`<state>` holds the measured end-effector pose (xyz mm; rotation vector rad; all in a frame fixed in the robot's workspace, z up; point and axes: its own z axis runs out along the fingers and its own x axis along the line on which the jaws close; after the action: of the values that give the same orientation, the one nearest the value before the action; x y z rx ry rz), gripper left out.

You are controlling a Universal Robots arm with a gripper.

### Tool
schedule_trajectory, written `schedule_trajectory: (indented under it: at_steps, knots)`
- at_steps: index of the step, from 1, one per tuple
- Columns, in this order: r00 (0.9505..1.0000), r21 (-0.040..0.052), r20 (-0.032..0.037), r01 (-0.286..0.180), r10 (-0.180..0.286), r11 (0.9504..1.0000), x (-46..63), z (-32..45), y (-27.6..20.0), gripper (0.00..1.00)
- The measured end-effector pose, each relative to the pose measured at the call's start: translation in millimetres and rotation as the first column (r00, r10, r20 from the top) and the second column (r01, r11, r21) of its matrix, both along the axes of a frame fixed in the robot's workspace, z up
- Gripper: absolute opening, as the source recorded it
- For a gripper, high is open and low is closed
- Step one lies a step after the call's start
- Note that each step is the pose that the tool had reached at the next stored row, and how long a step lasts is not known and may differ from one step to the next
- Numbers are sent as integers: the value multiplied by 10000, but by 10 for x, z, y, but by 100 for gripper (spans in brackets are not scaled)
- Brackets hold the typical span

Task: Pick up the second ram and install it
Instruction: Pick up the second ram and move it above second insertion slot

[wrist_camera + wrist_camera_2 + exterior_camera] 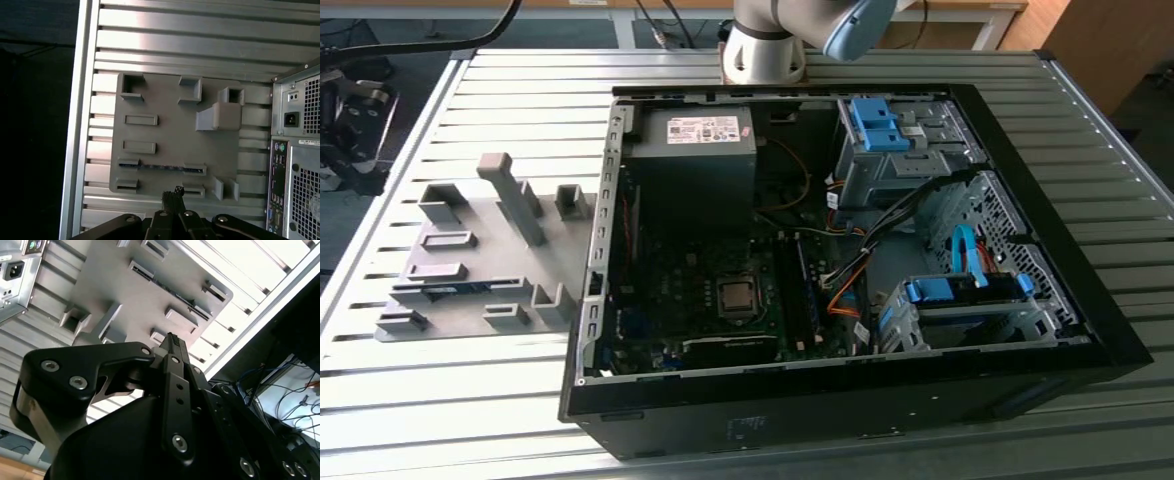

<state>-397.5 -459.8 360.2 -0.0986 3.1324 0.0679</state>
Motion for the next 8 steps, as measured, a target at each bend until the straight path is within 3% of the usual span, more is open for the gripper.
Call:
schedule_trajectory:
  at_steps: [8]
  knots:
    - [9957, 0, 0, -924, 924, 9957, -7, -3, -2, 11]
